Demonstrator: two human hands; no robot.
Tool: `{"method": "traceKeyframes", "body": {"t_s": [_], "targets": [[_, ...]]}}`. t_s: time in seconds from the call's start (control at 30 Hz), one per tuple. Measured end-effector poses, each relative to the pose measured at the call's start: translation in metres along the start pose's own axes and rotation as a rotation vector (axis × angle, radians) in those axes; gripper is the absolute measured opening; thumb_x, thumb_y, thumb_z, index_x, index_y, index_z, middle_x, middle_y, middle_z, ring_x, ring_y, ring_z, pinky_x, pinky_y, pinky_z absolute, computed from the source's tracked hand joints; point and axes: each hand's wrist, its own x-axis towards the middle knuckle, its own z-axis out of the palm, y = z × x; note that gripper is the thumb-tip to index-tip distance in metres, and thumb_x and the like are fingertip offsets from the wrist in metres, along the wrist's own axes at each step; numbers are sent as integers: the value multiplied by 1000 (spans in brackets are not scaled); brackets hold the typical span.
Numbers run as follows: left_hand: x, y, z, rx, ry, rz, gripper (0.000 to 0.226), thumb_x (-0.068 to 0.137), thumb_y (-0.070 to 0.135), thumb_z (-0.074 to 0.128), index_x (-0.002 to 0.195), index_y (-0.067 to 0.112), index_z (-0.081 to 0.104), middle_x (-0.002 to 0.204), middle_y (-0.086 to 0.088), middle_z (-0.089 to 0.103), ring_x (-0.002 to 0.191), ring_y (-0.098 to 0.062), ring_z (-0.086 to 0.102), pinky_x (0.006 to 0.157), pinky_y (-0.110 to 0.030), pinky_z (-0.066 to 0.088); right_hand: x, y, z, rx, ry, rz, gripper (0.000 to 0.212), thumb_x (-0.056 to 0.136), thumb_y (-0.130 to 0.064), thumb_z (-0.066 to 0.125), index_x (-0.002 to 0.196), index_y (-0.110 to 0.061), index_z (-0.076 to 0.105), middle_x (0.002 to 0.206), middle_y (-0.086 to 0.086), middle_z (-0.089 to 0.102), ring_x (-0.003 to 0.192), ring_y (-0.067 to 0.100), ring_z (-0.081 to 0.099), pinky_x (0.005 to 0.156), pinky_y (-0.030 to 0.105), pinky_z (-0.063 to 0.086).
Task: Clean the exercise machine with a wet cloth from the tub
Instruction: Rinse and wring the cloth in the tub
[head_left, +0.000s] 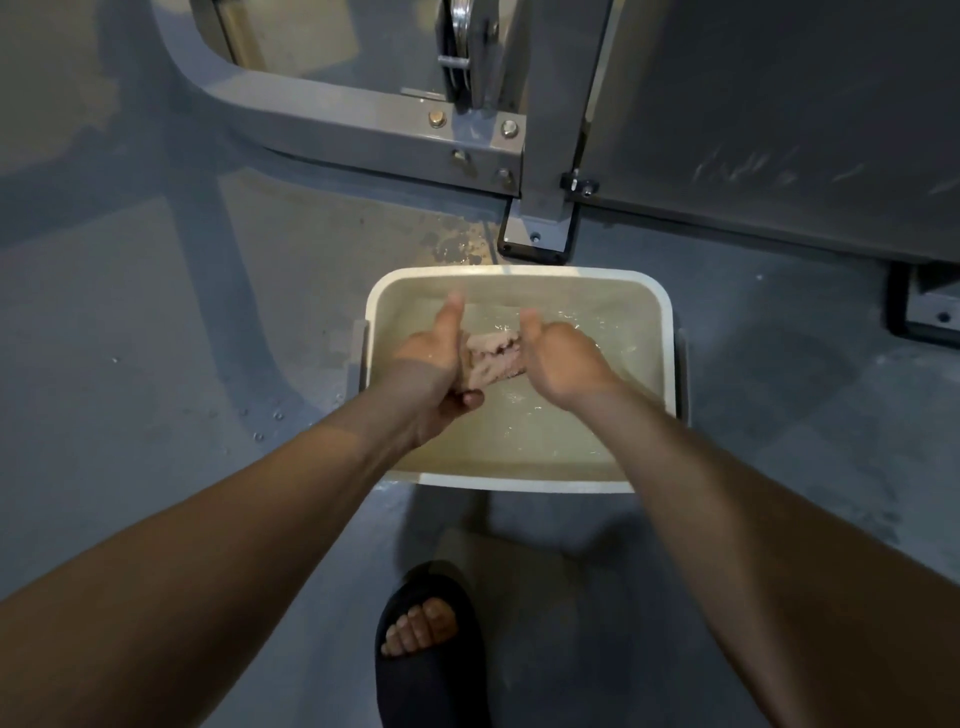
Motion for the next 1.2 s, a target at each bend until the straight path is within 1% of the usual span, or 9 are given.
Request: {"method": "traceKeyframes", "body": {"t_s": [0.1,0.17,0.27,0.33,0.5,0.63,0.83,1.0,1.2], "targets": [[9,0,-14,27,-60,56,52,90,51,73,113,4,69,89,-14,70,76,-21,58,54,-29,49,-5,12,-12,241,-159,44,61,97,-69,42,107,-17,74,112,3,64,104,24,63,93,43,47],[12,-6,-19,19,-79,81,27,93,20,76,112,3,66,85,-10,69,75,-19,64,60,-28,55,-4,27,-7,321,-120,-12,34,93,-54,62,94,-22,73,96,-2,71,89,18,67,79,35,52],[14,-16,-22,9,-75,137,28,91,0,73,113,3,57,98,-12,71,81,-19,69,65,-27,58,1,39,-1,263,79,32,42,96,-60,51,85,-22,64,78,-1,70,72,21,68,75,35,59],[13,-20,-24,119,-56,153,34,90,-2,73,115,11,55,109,-11,71,91,-22,70,69,-29,60,3,39,-3,377,113,117,45,97,-63,45,88,-24,63,74,2,69,67,24,69,78,50,63],[16,-34,-25,317,5,143,67,80,18,86,134,37,50,108,0,75,93,-22,73,74,-37,61,4,35,3,317,220,204,31,104,-45,41,119,-18,50,102,5,67,87,32,68,78,51,62],[17,-34,-12,484,71,209,23,101,23,56,123,28,54,108,-9,68,89,-22,63,49,-27,53,-12,23,26,209,131,191,48,106,-53,28,143,-23,24,127,15,51,111,38,58,85,39,43],[25,-29,-10,1041,155,336,9,93,20,63,86,19,57,88,-5,68,83,-28,65,74,-34,56,1,29,31,-1,28,99,24,108,-27,40,129,-15,37,118,17,59,111,37,58,81,36,40],[20,-21,3,548,108,150,17,98,20,51,114,25,50,89,-13,69,63,-29,66,47,-33,55,5,29,31,88,129,171,38,104,-37,42,136,-16,42,105,5,49,108,34,58,83,34,39],[13,-17,20,225,17,-91,32,98,42,43,87,19,61,75,-7,60,73,-25,60,72,-33,52,-25,12,38,5,-139,-117,29,104,-37,35,118,-25,57,109,5,66,102,29,63,89,41,52]]}}
